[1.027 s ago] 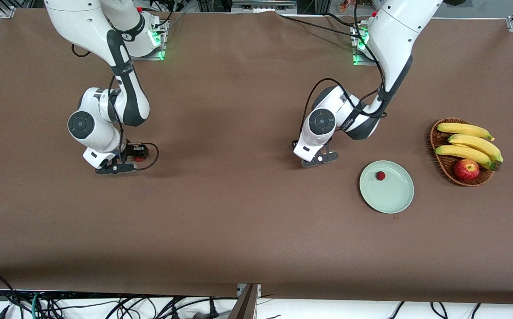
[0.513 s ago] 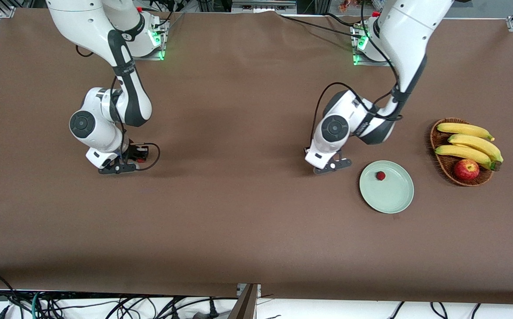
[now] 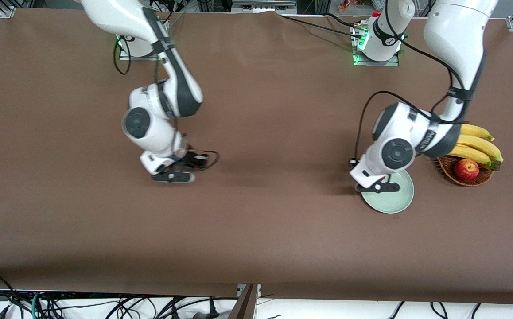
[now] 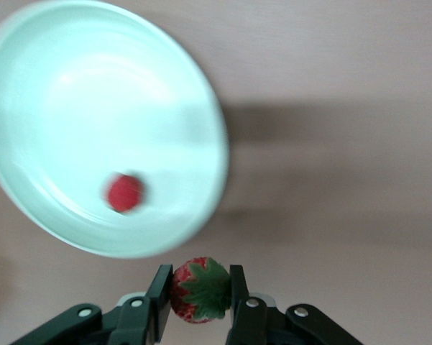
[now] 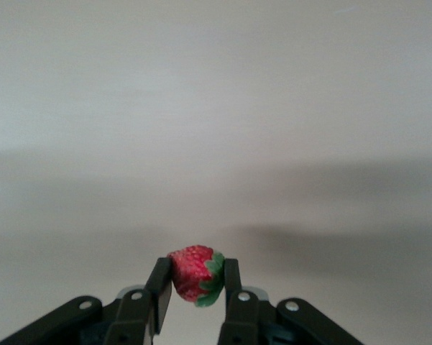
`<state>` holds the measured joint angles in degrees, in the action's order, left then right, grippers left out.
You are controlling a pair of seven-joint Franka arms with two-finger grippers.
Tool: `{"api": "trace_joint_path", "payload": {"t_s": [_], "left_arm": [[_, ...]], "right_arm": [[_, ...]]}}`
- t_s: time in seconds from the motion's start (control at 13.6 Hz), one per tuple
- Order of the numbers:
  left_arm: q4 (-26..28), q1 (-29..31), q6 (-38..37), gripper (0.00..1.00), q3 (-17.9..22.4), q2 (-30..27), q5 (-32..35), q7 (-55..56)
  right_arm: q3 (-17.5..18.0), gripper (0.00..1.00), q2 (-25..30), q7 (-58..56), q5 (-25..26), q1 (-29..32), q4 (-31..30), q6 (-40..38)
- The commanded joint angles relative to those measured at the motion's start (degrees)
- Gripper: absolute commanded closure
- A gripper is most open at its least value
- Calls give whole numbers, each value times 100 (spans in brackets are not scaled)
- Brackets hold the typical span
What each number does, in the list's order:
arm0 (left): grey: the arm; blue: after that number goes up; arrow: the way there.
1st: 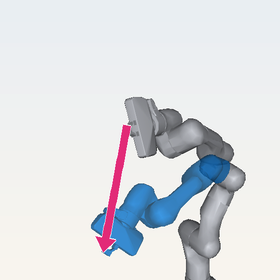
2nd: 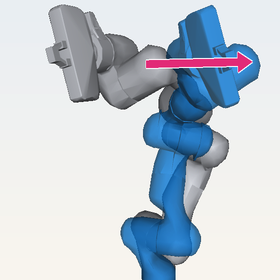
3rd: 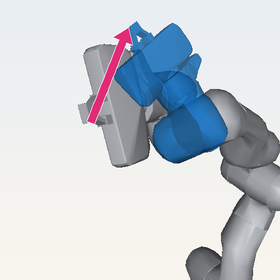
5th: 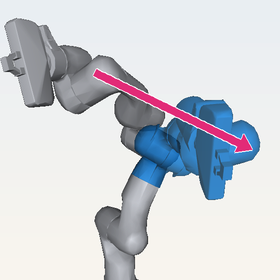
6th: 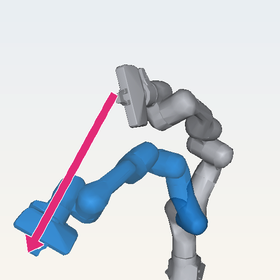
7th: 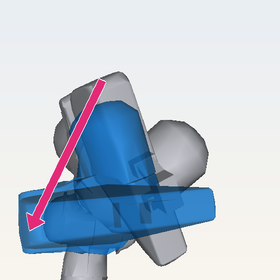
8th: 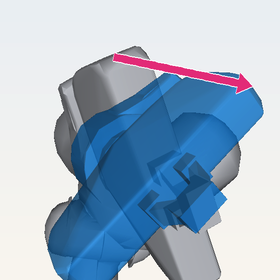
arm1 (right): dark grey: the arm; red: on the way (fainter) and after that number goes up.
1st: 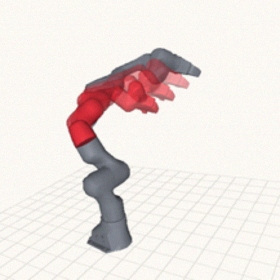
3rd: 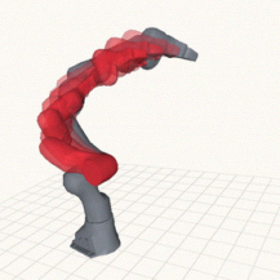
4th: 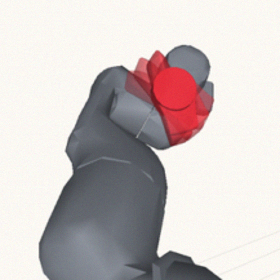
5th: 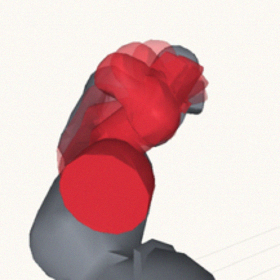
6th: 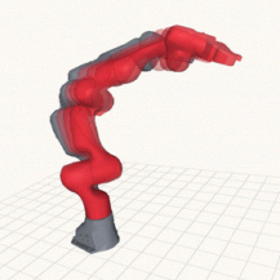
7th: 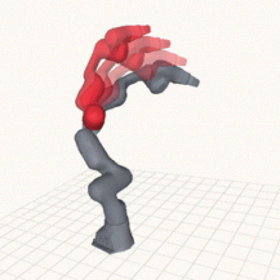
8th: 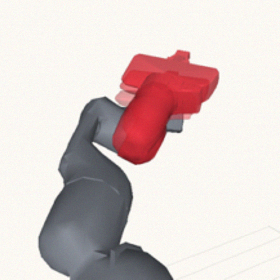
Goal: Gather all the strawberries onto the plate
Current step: 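Place the strawberry on the plate while the right gripper carries the third, then release the third strawberry on the table with the right gripper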
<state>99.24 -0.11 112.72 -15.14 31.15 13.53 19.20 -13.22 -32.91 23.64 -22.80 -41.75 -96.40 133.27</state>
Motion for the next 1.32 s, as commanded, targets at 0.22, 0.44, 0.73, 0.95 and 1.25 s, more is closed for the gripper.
{"api": "trace_joint_path", "payload": {"t_s": [0.22,0.44,0.73,0.95,1.25], "left_arm": [[-554,450,162,93,-51,646,185,-2304],[-564,538,180,0,-51,700,176,-2641],[-564,521,136,0,-121,595,88,-2509],[-555,477,-4,0,-585,393,79,-1529],[-564,346,73,0,-1508,435,88,1194]], "right_arm": [[126,78,-1868,2741,-5,-1018,2319,329],[91,23,-2193,3811,-5,-1519,2336,1199],[-31,0,-1677,3851,-14,-1214,2354,264],[-75,0,-1097,2713,13,-695,2354,-773],[-848,0,-157,1181,30,-571,1733,-2462]]}}
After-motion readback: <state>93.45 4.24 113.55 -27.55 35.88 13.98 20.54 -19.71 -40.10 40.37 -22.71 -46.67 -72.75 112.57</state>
